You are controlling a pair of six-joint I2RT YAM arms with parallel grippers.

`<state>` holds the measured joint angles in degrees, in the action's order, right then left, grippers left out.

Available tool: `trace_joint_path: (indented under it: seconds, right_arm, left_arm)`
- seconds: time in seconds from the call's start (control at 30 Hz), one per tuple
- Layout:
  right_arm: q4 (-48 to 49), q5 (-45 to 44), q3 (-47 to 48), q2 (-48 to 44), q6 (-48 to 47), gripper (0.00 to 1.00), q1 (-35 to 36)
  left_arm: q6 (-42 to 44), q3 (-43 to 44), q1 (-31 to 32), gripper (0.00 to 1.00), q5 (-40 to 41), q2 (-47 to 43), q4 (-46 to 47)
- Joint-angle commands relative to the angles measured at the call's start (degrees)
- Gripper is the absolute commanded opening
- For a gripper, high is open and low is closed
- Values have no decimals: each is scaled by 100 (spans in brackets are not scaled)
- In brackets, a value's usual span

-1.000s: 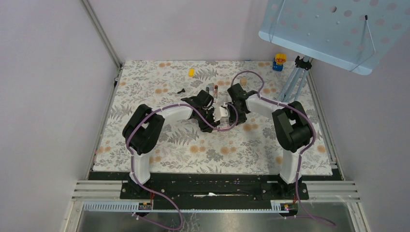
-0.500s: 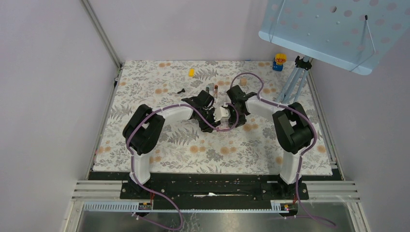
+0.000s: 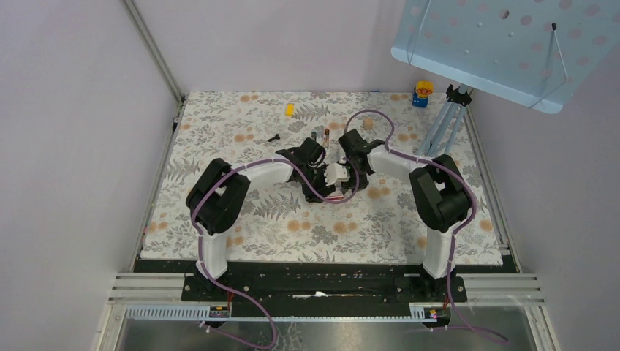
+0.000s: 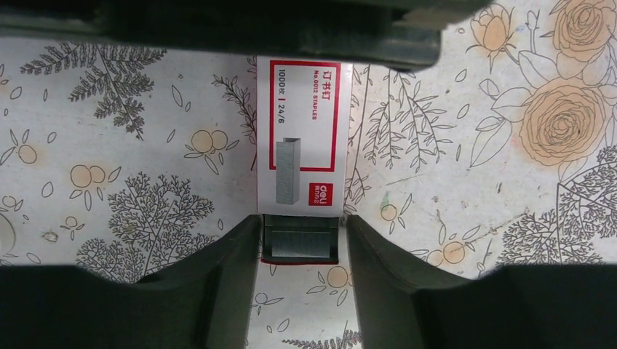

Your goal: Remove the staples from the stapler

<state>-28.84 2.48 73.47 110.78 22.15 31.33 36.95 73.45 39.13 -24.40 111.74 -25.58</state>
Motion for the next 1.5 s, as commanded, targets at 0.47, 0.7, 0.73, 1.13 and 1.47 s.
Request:
trace_joint_path:
  seconds: [0.47, 0.7, 0.73, 1.13, 1.47]
  right_arm:
    - [343, -1082, -606, -1335, 244, 50, -452]
    - [489, -1281, -823, -1748, 519, 66, -801]
    - [534, -1277, -859, -1794, 502, 70, -833]
    - [574, -1794, -905, -1983, 463, 100, -980]
    - [481, -920, -794, -1632, -33, 99, -980]
  left_arm:
    - [-1014, -864, 6, 89, 985, -1865, 1210]
    - [-2368, -1510, -364, 99, 3307, -3064, 2911]
    - [-2604, -1524, -469, 99, 3699, -3193, 3009]
    - [-5403, -2096, -2078, 99, 5042, -4526, 2861]
    - [-6278, -2040, -2643, 71, 3305, -4473, 1739]
